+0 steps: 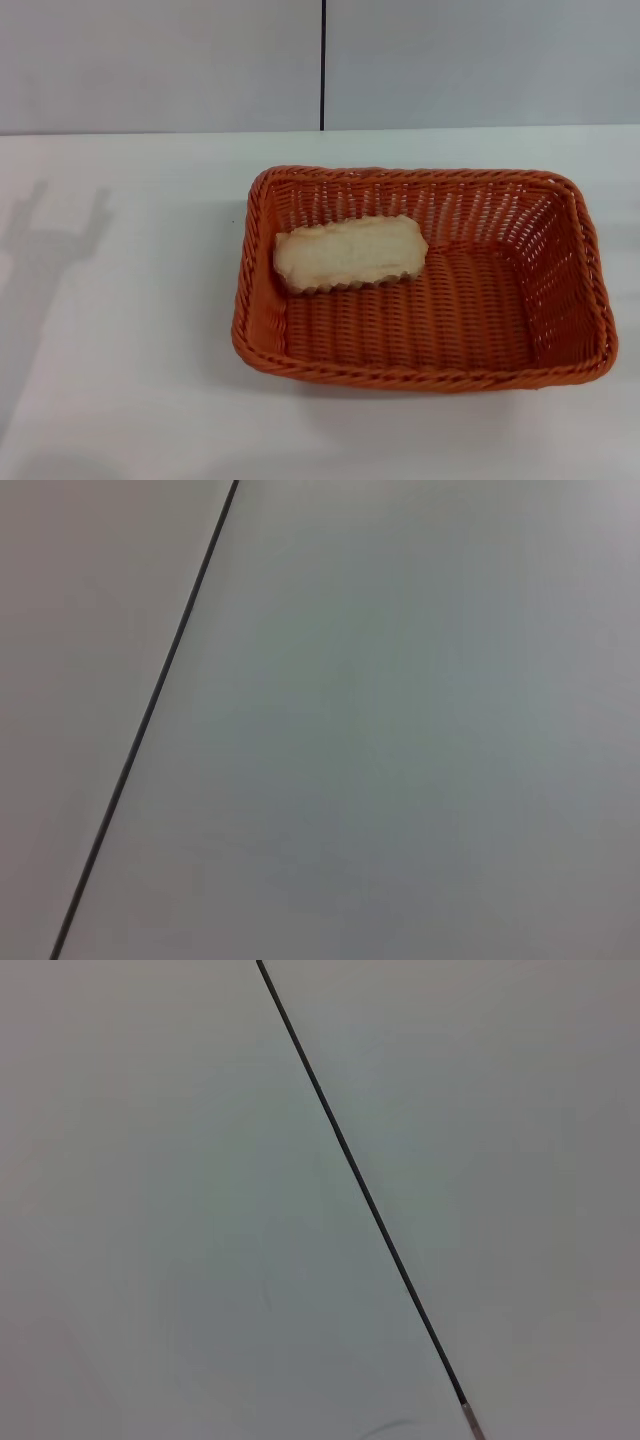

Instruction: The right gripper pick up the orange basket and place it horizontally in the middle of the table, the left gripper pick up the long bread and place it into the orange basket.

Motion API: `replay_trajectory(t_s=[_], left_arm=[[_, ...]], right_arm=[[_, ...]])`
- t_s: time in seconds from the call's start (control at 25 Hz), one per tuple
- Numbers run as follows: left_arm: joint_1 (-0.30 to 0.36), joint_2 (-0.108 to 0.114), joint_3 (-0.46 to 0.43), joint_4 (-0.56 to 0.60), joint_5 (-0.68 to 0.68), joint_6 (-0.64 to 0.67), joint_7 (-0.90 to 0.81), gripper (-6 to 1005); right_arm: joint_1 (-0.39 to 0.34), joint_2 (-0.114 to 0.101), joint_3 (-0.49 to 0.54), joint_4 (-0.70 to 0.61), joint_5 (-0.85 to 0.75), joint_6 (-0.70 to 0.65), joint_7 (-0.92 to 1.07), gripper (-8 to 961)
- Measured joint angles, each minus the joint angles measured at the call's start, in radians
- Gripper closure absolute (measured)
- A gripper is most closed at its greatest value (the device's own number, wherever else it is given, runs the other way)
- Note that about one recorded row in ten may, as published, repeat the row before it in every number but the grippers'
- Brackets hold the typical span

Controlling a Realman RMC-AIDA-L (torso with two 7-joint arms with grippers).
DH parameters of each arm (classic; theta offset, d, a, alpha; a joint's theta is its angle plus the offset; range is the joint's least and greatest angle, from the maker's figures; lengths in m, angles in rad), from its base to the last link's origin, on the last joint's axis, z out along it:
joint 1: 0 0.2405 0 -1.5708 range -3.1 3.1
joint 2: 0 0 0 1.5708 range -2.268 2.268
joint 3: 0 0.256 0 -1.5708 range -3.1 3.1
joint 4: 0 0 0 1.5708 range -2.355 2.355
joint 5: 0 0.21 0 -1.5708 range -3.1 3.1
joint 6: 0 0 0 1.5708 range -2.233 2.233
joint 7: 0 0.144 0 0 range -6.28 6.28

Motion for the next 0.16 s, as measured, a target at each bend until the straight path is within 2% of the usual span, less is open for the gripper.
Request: replay_trajectory(t_s=[0.16], left_arm=[[-0.001, 0.000, 0.000, -0.001, 0.000, 0.000, 0.000, 153]], right_arm=[[0.003, 0.002, 0.002, 0.000, 0.000, 0.000, 0.000, 584]])
